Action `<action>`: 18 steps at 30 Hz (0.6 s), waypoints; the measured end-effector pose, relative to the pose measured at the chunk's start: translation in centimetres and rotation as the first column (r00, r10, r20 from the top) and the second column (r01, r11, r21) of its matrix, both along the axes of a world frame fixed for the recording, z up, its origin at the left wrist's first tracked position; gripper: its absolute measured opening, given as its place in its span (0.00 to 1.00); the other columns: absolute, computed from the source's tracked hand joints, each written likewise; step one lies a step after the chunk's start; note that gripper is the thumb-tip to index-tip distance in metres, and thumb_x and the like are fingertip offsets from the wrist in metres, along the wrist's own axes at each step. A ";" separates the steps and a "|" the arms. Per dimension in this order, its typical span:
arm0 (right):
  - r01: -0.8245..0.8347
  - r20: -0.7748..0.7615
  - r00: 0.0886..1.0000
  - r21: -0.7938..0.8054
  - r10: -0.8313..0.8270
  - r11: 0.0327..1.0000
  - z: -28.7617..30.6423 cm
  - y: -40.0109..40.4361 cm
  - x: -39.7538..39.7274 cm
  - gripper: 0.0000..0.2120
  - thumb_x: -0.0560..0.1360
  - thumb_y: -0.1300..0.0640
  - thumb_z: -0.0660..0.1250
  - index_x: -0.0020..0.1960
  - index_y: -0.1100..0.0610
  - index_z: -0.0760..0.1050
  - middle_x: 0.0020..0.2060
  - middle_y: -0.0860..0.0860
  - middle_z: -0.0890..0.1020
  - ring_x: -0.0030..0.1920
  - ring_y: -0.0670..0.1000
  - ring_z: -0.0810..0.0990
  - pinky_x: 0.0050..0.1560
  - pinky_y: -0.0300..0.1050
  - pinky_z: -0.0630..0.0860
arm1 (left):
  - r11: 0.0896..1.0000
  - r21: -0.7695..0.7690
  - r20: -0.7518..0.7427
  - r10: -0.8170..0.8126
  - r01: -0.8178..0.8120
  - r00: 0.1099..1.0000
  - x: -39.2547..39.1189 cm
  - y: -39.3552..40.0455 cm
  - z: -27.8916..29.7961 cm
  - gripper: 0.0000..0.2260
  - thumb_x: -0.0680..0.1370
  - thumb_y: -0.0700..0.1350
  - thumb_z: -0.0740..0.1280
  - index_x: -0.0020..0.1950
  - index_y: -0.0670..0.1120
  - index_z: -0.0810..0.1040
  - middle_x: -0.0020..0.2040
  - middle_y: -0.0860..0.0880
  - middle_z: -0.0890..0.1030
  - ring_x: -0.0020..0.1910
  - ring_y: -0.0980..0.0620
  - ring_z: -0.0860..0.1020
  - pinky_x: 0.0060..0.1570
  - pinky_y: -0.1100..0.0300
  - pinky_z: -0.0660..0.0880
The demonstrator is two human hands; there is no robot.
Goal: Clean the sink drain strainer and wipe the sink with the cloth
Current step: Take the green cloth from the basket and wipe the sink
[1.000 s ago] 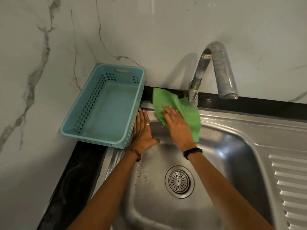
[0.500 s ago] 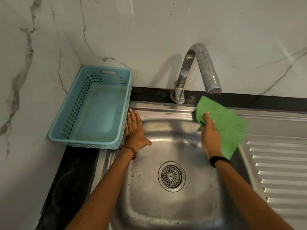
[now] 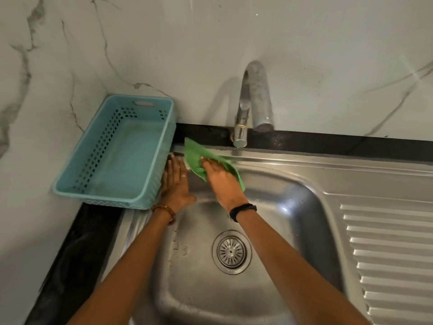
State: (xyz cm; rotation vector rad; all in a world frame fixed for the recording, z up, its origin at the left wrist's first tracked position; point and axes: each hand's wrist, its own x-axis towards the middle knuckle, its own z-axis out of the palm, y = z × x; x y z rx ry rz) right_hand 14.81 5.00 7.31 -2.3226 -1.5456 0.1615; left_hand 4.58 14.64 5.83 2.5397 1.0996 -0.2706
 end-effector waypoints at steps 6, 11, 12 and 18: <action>0.152 0.023 0.988 -0.034 -0.151 0.988 -0.5 -8.9 6.1 0.23 0.78 0.60 0.59 0.72 0.56 0.60 0.63 0.60 0.76 0.59 0.58 0.78 0.62 0.50 0.74 | 0.997 0.070 0.080 0.032 -0.038 0.996 2.9 -5.6 0.7 0.46 0.72 0.46 0.69 0.74 0.41 0.36 0.76 0.40 0.36 0.75 0.43 0.36 0.71 0.42 0.37; 0.294 0.026 0.955 0.029 -0.295 0.955 0.6 -15.3 11.1 0.18 0.77 0.62 0.59 0.67 0.58 0.67 0.55 0.59 0.81 0.51 0.59 0.81 0.55 0.50 0.77 | 0.998 0.032 0.131 -0.060 0.056 0.990 8.3 -12.0 1.4 0.43 0.75 0.49 0.65 0.74 0.43 0.35 0.75 0.41 0.34 0.74 0.43 0.35 0.70 0.41 0.35; 0.324 -0.006 0.946 0.056 -0.324 0.944 0.9 -16.2 11.8 0.16 0.77 0.62 0.59 0.65 0.58 0.69 0.54 0.59 0.81 0.50 0.60 0.81 0.54 0.50 0.76 | 0.996 0.041 0.141 -0.087 0.082 0.986 9.2 -13.1 1.5 0.42 0.75 0.49 0.65 0.74 0.43 0.35 0.75 0.42 0.34 0.74 0.43 0.35 0.70 0.41 0.35; 0.648 -0.672 0.611 0.124 -0.417 0.751 3.3 -20.3 15.4 0.12 0.77 0.66 0.54 0.52 0.59 0.75 0.47 0.57 0.79 0.45 0.55 0.76 0.47 0.42 0.70 | 0.985 0.066 0.193 -0.169 0.159 0.966 11.6 -17.0 2.0 0.41 0.76 0.52 0.63 0.72 0.46 0.33 0.76 0.44 0.34 0.70 0.47 0.29 0.66 0.45 0.31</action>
